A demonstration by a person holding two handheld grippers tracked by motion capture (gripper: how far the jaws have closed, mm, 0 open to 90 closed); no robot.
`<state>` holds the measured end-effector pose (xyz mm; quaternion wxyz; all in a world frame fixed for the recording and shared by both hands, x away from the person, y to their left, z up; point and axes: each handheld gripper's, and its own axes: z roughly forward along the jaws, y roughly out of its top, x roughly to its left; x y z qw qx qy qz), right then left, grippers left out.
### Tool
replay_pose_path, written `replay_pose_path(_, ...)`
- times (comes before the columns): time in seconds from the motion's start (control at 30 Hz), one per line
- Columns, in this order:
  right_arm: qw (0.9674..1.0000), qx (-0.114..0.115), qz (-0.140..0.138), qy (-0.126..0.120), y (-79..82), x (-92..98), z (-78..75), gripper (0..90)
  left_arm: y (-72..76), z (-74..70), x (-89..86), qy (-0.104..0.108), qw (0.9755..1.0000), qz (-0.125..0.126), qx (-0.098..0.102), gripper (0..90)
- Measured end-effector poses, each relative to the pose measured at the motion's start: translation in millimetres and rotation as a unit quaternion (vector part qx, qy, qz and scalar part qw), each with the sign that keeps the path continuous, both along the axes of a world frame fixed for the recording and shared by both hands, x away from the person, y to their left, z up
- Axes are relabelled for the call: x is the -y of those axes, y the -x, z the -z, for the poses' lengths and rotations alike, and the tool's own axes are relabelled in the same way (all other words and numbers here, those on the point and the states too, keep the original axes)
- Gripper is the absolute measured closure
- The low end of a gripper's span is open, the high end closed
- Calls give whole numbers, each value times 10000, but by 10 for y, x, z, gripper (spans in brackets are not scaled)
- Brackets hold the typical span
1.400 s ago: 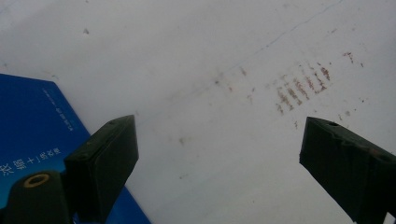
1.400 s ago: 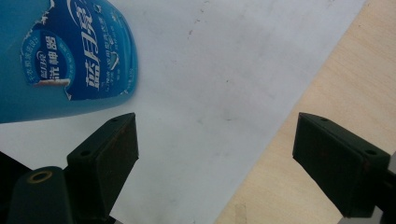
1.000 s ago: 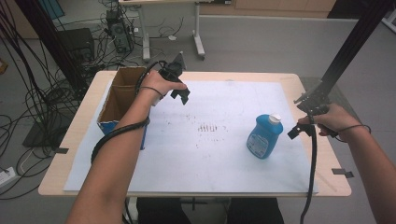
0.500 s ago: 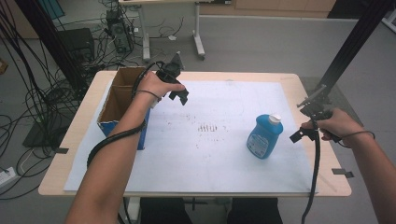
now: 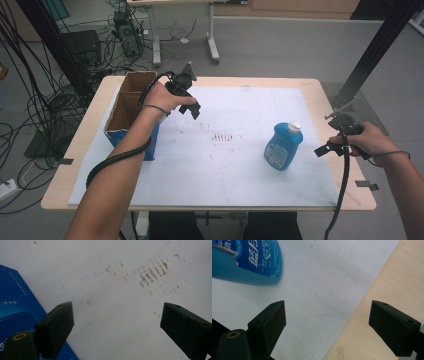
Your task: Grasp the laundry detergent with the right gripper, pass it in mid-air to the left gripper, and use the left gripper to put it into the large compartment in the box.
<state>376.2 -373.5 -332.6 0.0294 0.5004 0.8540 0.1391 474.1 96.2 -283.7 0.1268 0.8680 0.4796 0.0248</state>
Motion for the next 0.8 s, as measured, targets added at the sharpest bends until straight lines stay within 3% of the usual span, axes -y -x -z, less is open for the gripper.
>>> replay_pose_path(0.23,9998,136,-110,-79,110,-4,-4,139,85,32,-47,137,9999,22,-28,120)
replay_pose_path(0.8,9988,206,-354,-253,255,-99,59,134,134,106,-141,187,9998,53,-72,118)
